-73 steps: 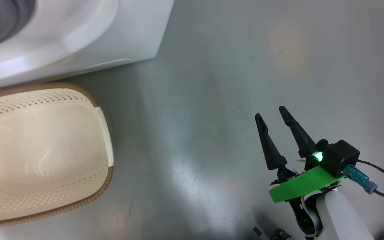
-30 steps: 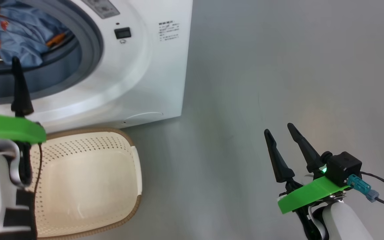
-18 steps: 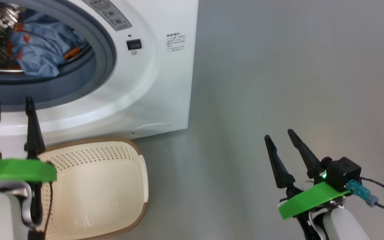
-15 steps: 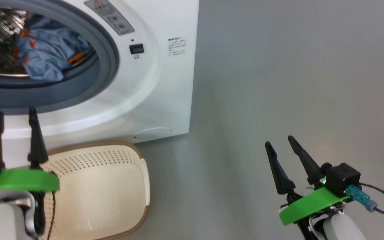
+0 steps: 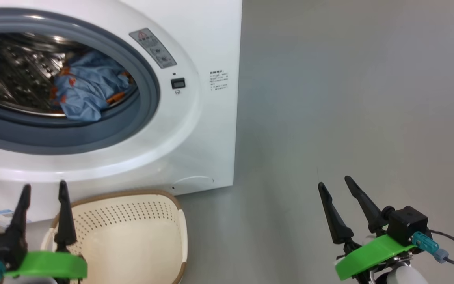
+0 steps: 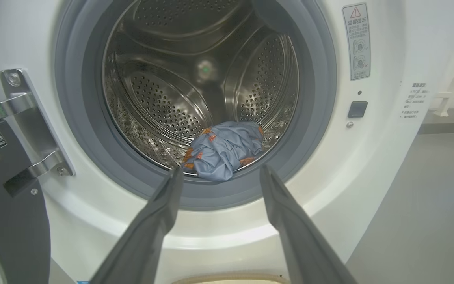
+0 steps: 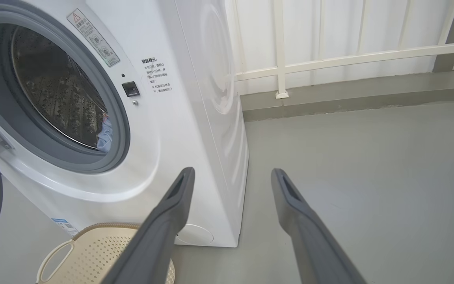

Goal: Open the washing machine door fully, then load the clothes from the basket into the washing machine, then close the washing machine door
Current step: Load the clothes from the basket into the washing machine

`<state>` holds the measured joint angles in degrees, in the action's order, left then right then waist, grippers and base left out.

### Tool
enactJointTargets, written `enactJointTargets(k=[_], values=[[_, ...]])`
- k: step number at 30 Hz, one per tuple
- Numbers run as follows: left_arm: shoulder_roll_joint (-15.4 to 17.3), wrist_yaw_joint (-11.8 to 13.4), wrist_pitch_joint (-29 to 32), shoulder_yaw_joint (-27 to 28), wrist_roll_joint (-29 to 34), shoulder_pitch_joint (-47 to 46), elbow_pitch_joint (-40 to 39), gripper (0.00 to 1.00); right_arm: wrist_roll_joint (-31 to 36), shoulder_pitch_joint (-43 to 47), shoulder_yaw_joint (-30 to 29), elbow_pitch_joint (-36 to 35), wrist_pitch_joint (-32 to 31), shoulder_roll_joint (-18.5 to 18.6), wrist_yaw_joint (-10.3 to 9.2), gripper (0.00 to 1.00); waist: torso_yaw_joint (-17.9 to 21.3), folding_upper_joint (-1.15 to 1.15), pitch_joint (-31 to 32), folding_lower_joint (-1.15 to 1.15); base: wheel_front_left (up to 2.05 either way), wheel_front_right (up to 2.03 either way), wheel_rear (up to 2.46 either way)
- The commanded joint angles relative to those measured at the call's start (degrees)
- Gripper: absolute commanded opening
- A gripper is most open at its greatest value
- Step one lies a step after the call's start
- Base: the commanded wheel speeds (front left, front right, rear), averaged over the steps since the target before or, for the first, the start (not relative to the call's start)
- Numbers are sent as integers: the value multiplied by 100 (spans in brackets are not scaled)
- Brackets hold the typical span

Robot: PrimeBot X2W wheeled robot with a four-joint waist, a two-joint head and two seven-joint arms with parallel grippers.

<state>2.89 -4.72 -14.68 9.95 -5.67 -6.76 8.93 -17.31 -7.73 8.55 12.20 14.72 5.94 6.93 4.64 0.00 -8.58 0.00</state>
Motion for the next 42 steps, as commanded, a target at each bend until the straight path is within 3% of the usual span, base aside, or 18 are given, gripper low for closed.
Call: enactJointTargets(k=[1,16,42], values=[[100,33,-32,152,46,13,-195,100,22,84,145,-109,28,34,56,100,-37,0,155,0,0,0,0],[12,245,-32,-37,-70,931,-536,100,12,345,153,-115,28,86,56,100,-66,0,561,0,0,0,0],[-1,434,-32,-200,-261,1043,-467,100,24,258,159,-119,28,47,56,100,-97,0,497,0,0,0,0]])
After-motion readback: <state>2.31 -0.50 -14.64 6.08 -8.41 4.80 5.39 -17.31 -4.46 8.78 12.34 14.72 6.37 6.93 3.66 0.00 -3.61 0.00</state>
